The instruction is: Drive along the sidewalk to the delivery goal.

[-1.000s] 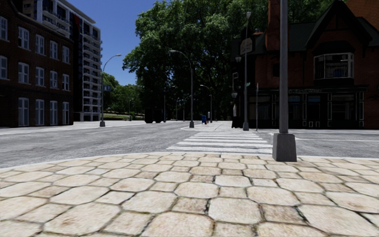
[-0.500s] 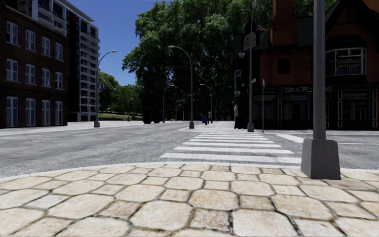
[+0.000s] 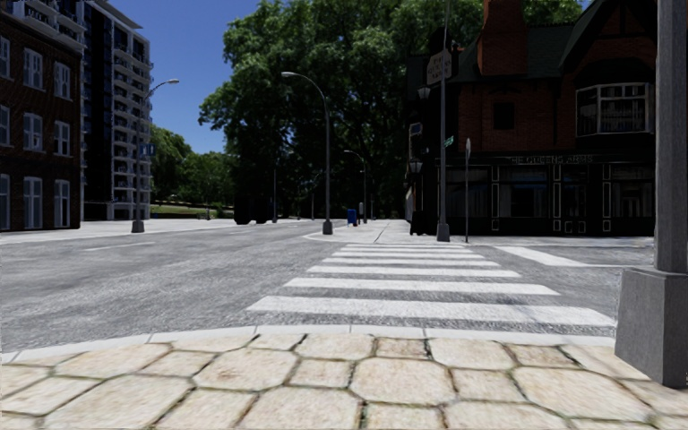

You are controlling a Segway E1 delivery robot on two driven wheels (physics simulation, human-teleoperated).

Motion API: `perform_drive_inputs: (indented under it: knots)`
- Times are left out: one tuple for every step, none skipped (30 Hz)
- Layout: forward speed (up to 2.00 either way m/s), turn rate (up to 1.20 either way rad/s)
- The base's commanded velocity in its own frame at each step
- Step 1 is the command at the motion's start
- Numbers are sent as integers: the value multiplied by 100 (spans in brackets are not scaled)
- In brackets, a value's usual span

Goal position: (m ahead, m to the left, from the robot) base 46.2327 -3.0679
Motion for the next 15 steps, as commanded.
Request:
perform_drive_inputs:
  knots:
    - [200,-32]
    - [200,-32]
    - [200,-32]
    - [200,-32]
    - [200,-32]
    - [200,-32]
    - [200,-32]
    - [200,-32]
    - [200,-32]
    - [200,-32]
    - [200,-32]
    - [200,-32]
    - [200,-32]
    - [200,-32]
    - [200,-32]
